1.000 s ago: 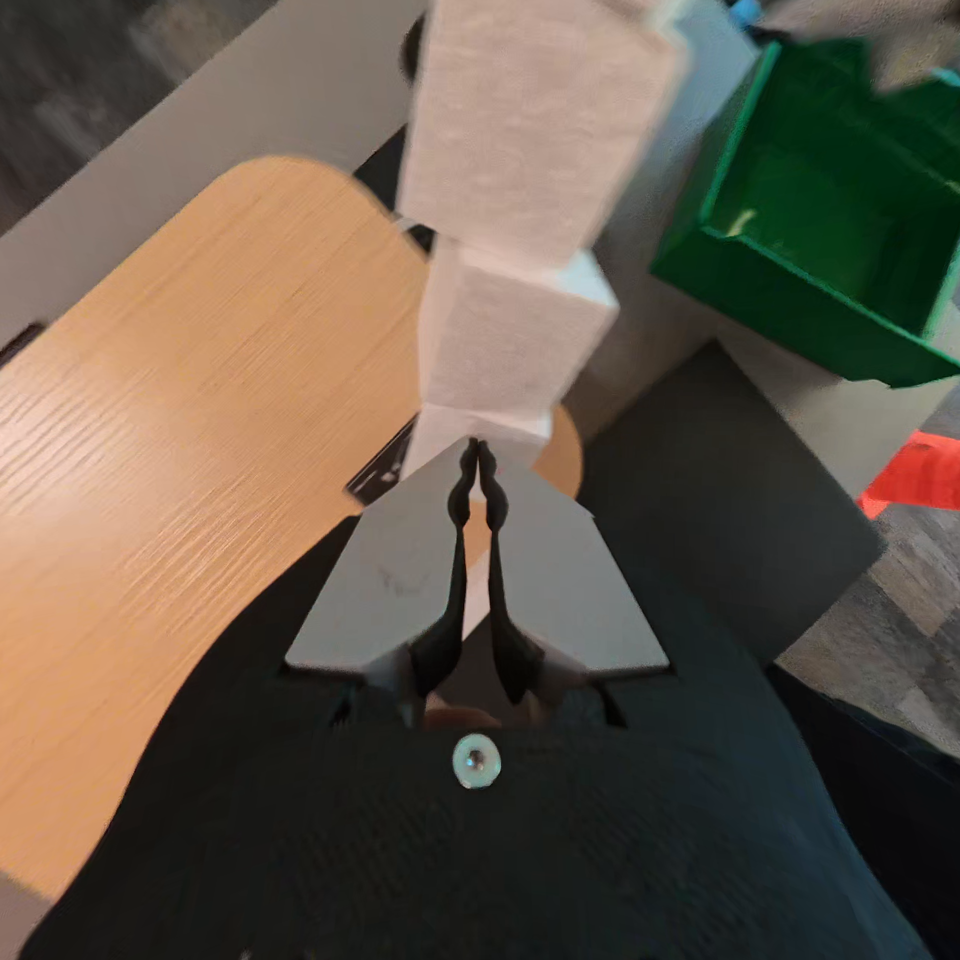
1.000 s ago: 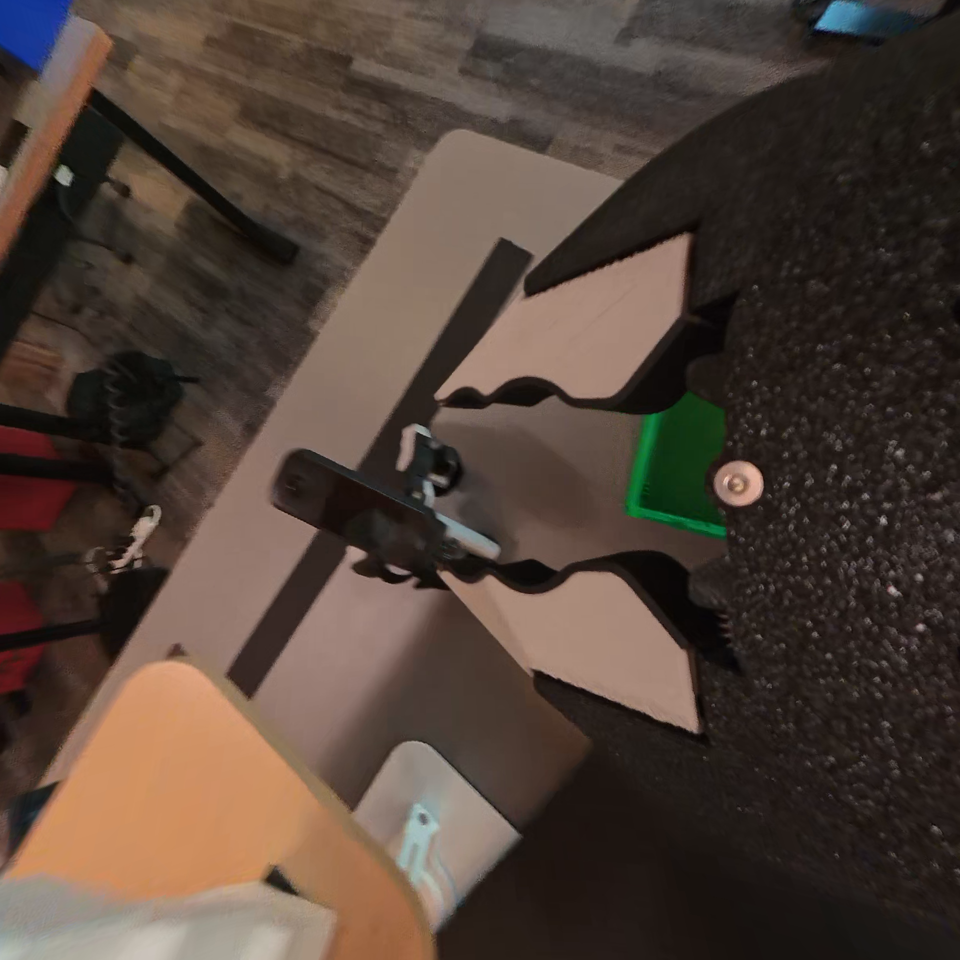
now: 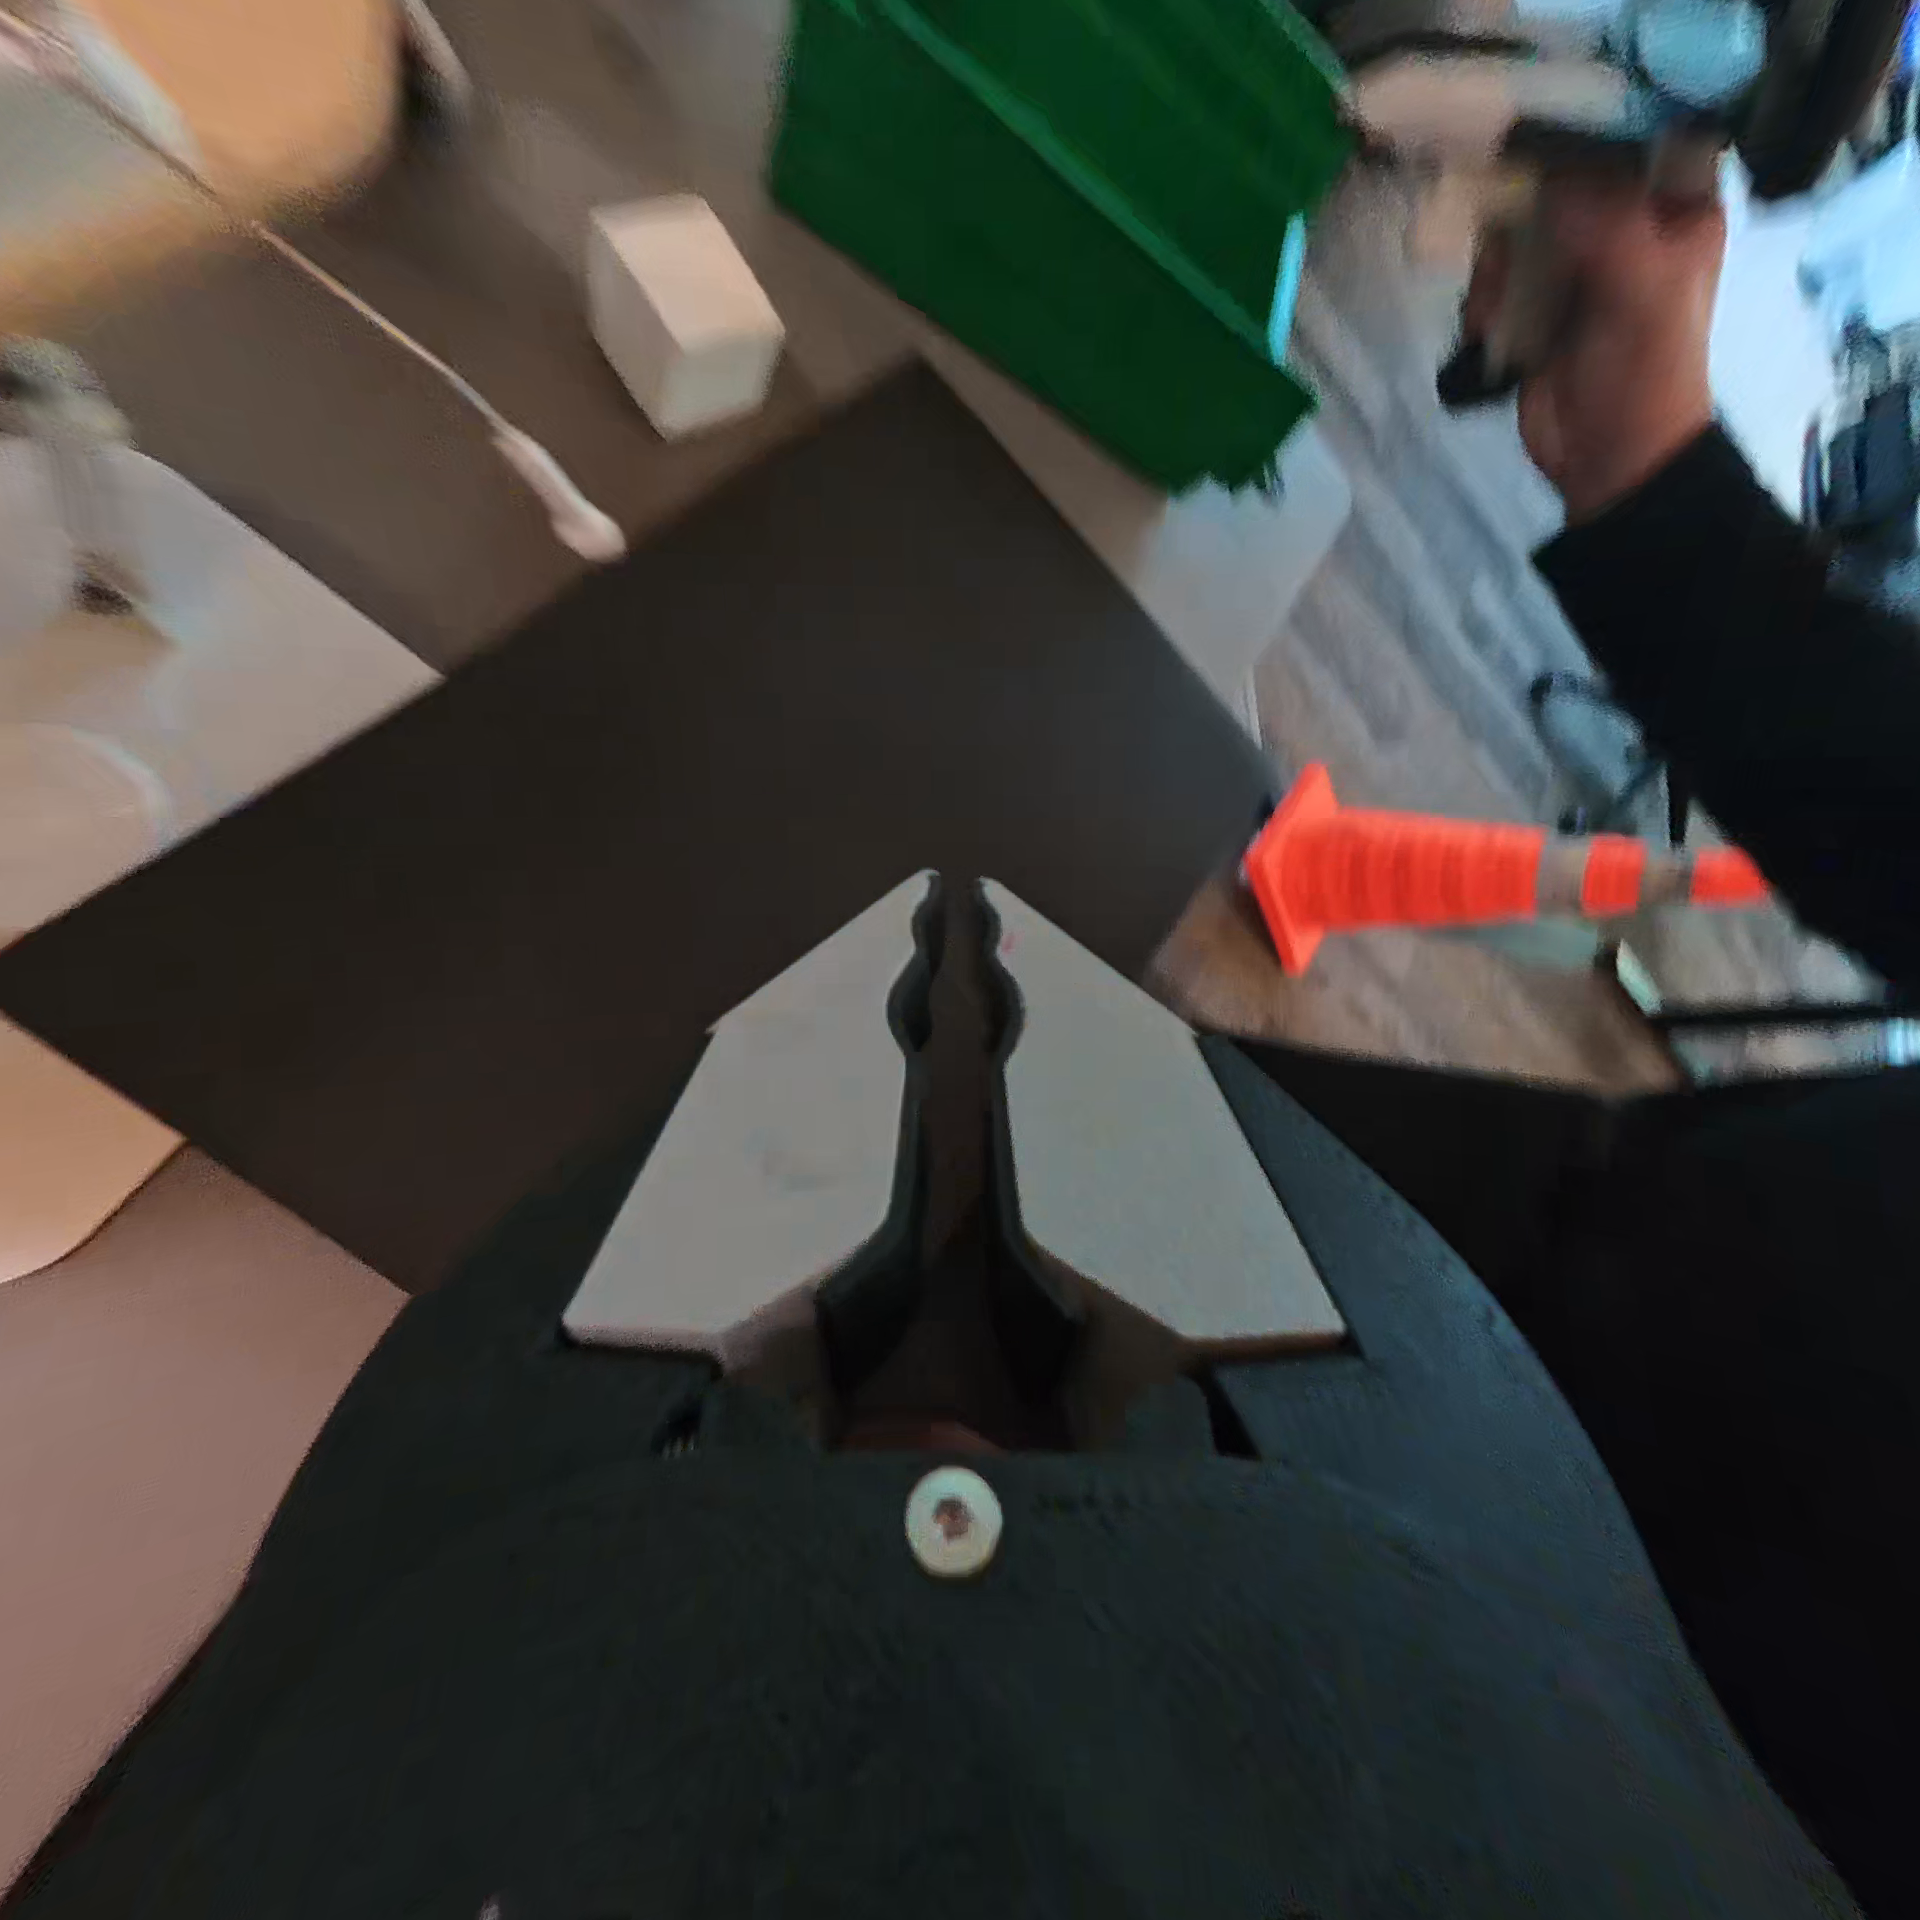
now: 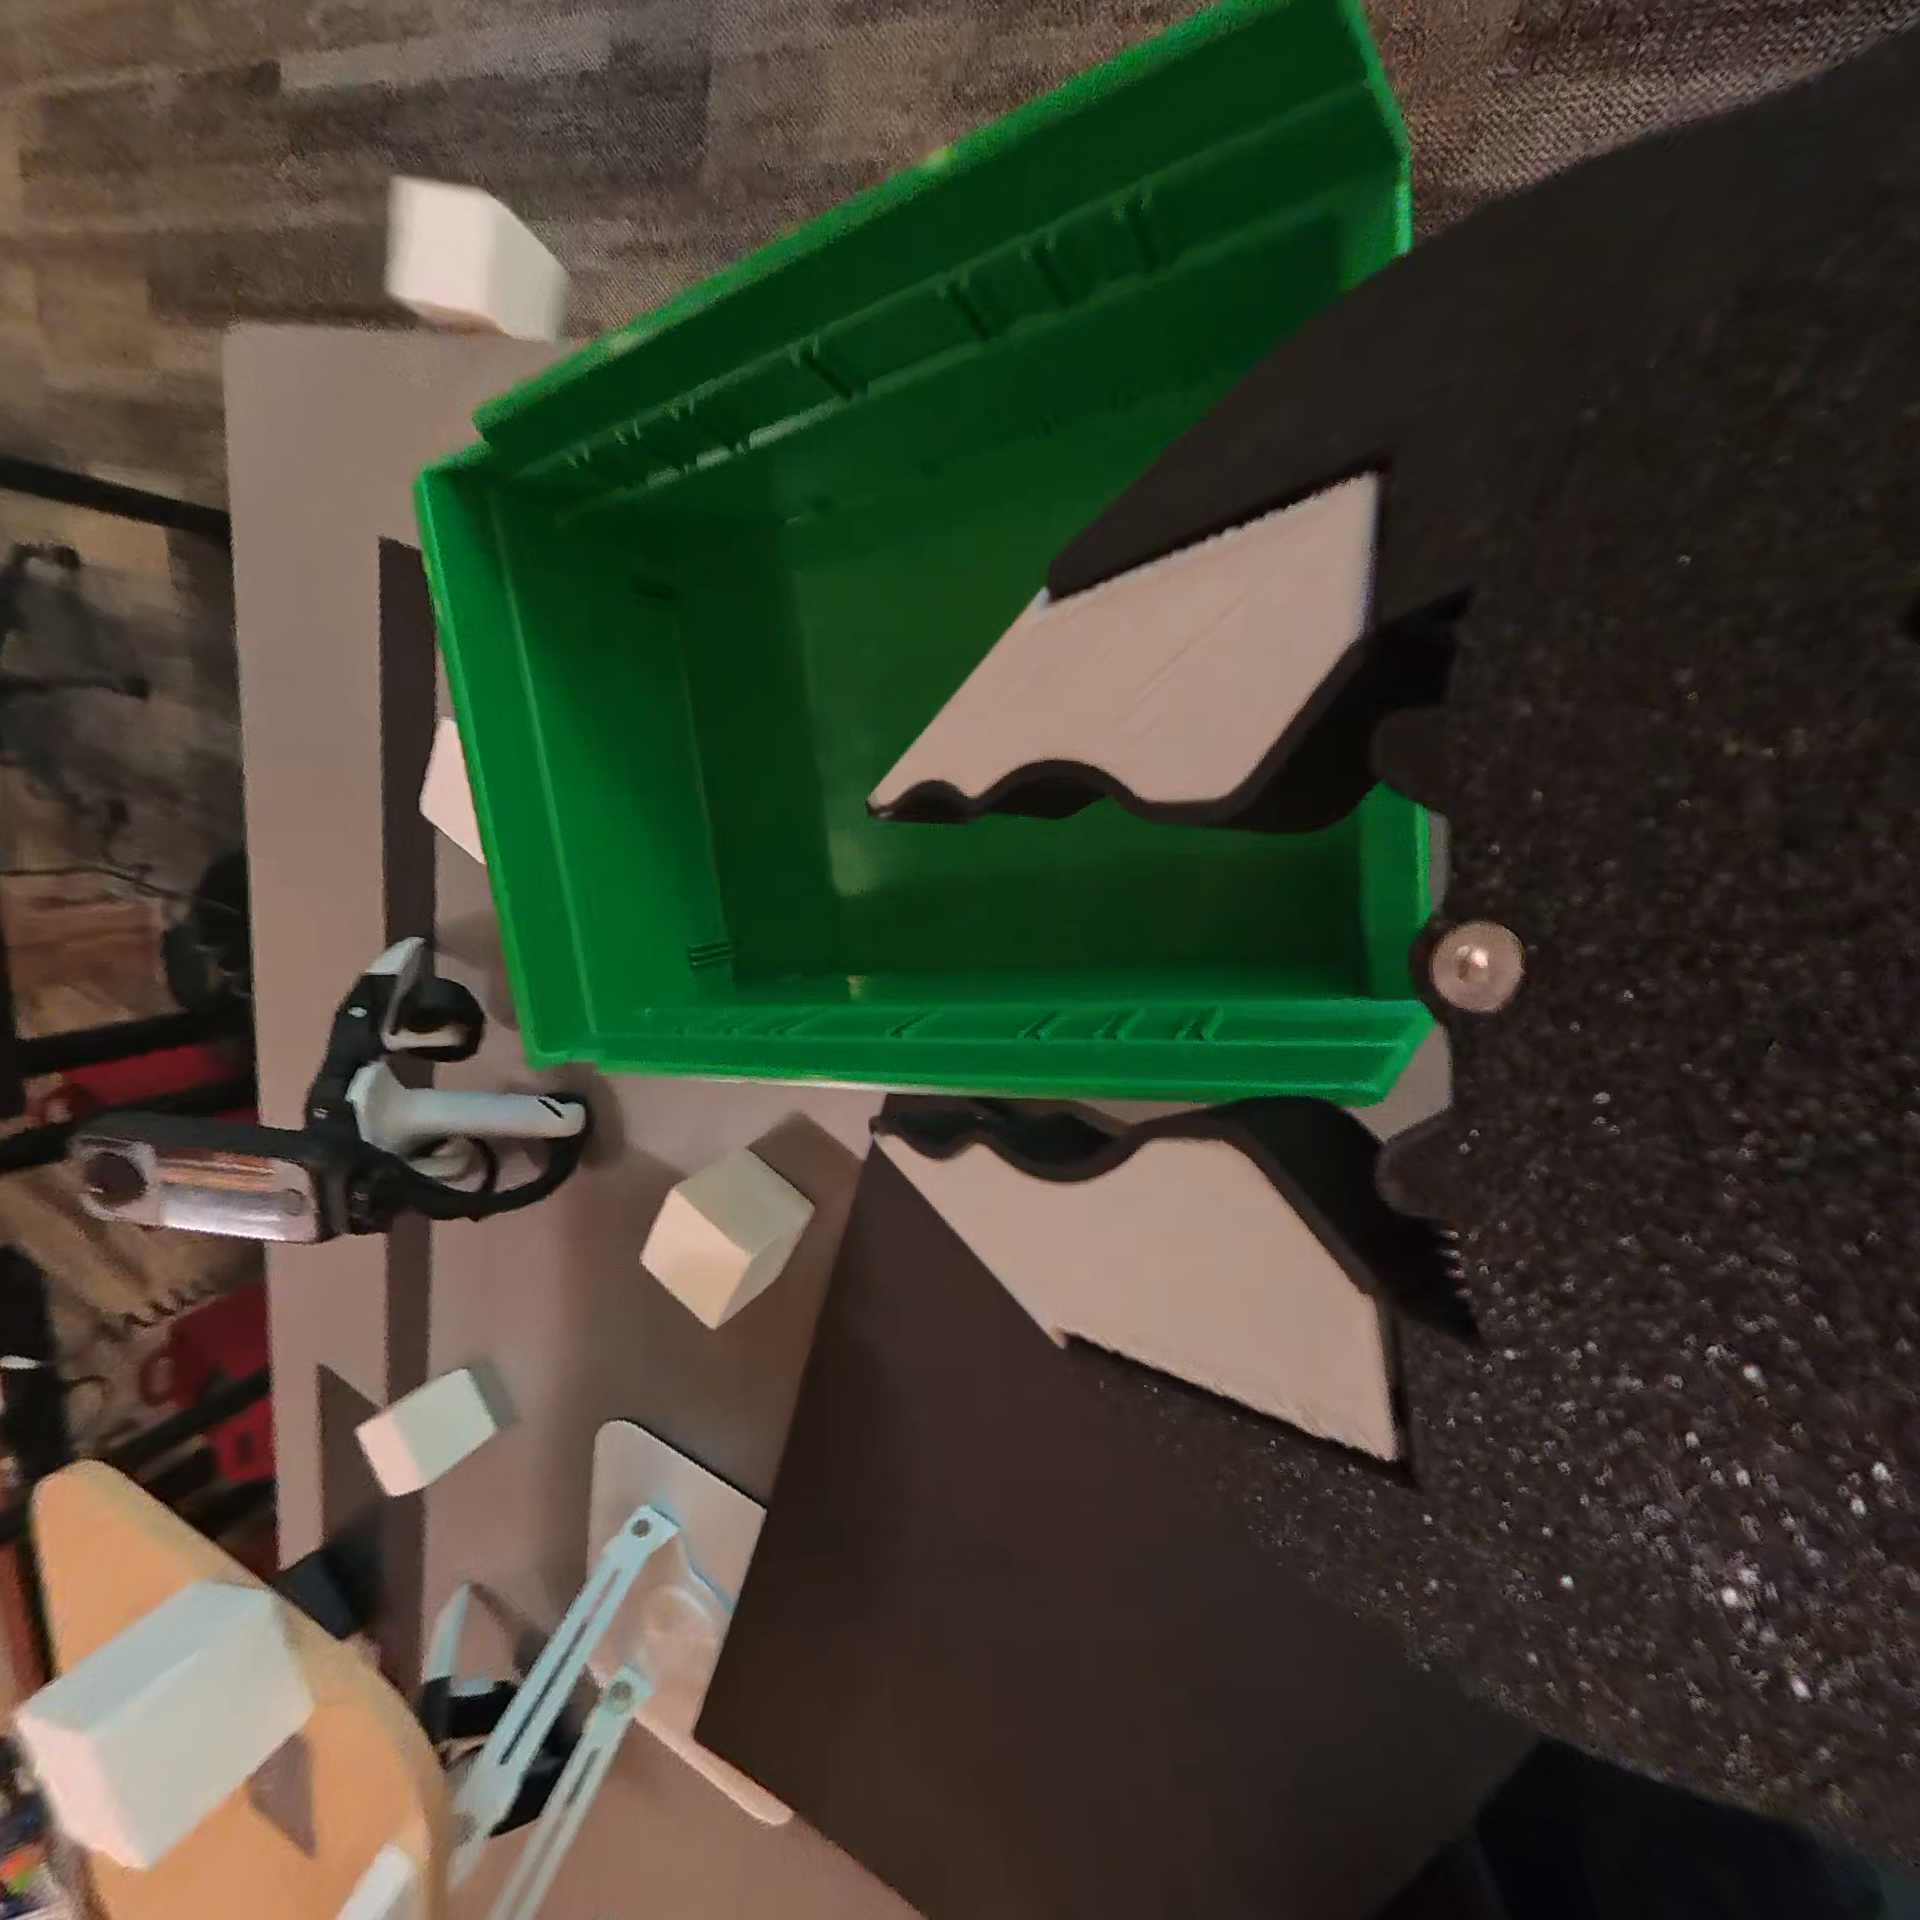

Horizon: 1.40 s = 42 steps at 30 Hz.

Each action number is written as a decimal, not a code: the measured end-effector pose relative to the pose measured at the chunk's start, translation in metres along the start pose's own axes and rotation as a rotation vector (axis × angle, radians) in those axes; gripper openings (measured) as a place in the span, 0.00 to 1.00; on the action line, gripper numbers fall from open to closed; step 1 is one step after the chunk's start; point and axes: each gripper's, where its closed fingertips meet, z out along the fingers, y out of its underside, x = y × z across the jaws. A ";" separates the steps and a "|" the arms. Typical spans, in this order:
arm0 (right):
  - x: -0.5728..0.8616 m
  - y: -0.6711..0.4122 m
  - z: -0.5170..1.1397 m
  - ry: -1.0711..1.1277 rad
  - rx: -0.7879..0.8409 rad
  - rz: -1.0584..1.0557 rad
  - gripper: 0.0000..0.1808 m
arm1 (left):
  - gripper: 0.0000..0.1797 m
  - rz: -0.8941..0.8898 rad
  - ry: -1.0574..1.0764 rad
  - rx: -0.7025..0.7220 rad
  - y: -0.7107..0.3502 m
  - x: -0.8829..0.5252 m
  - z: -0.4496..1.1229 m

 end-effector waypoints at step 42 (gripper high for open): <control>0.095 0.185 -0.388 0.117 -0.009 0.125 0.47 | 0.38 0.274 0.569 0.240 -0.015 0.420 0.192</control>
